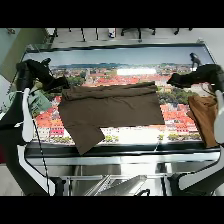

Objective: Fold the shirts.

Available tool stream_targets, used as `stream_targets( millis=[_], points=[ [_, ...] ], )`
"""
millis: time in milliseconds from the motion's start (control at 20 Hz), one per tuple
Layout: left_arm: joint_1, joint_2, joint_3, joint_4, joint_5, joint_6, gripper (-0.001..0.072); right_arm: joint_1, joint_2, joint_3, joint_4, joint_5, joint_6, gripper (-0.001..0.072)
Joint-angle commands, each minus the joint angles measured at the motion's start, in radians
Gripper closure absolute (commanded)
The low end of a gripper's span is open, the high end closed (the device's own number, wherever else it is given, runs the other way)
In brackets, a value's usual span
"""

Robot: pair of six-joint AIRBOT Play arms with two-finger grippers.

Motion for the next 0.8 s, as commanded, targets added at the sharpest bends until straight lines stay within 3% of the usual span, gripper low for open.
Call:
stream_targets(
  millis=[0, 250, 450, 700, 750],
  points=[
    [0.019, 0.13, -0.097, 0.0, 0.185, -0.001, 0.0009, -0.072, 0.08, -0.031, 0.003, -0.236, -0.027, 0.0335],
    [0.041, 0.455, -0.761, -0.022, 0.117, 0.0, 0.001, -0.147, 0.137, -0.286, 0.049, -0.257, -0.113, 0.0335],
    [0.039, 0.611, -1.169, -0.242, -0.067, 0.031, 0.001, -0.156, 0.117, -0.346, 0.049, -0.227, -0.129, 0.0335],
    [0.038, 0.633, -1.374, -0.318, -0.245, 0.06, 0.001, -0.147, 0.054, -0.346, 0.064, -0.225, -0.129, 0.0335],
    [0.038, 0.633, -1.381, -0.319, -0.281, 0.059, 0.0041, -0.145, 0.047, -0.346, 0.069, -0.225, -0.137, 0.0335]
  ],
)
